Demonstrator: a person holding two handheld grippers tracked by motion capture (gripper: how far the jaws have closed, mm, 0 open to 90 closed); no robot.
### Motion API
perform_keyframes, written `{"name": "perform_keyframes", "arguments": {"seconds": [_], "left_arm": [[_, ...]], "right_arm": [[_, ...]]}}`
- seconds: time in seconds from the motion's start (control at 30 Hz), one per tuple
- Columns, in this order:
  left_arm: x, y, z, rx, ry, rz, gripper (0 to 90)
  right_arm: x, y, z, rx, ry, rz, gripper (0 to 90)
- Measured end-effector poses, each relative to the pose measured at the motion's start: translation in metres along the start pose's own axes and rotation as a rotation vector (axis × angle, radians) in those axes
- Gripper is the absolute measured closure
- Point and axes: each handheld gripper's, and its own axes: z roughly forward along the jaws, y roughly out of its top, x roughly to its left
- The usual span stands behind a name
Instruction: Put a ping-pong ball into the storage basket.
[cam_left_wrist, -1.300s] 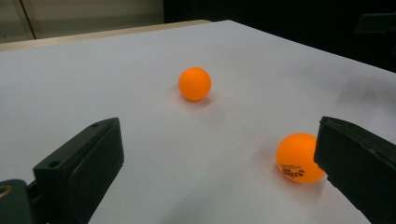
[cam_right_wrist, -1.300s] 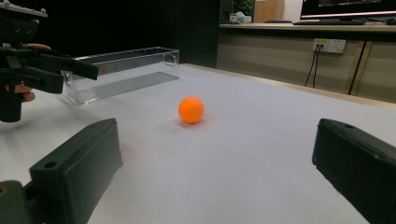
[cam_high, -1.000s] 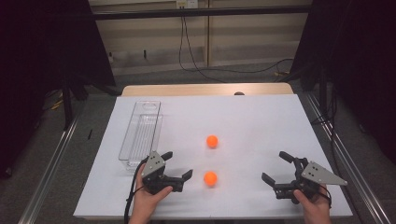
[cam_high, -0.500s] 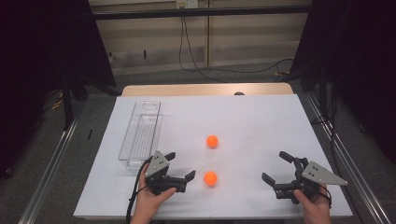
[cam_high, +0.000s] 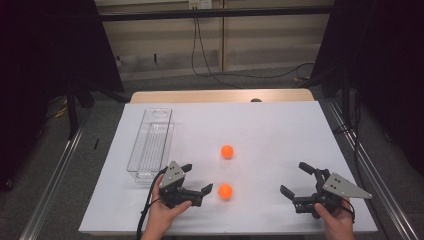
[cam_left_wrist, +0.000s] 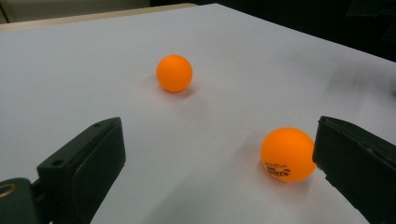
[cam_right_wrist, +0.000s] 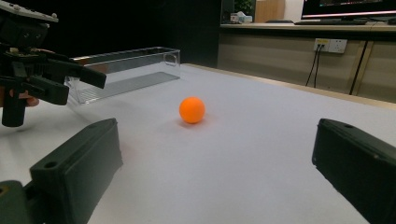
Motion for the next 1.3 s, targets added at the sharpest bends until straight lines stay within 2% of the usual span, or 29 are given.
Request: {"name": "perform_keyframes", "arguments": {"seconds": [0.2,0.53,1.3], "left_arm": [[-0.002,0.000,0.004,0.008,-0.011,-0.005,2.9],[-0.004,0.002,0.009,0.027,-0.032,0.010,3.5],[-0.007,0.003,0.014,0.054,-0.036,0.018,3.6]], "right_arm": [[0.000,0.000,0.000,0.000,0.000,0.001,0.9],[0.000,0.000,0.000,0.002,0.000,-0.002,0.9],[0.000,0.000,0.000,0.001,-0.001,-0.002,0.9]]}}
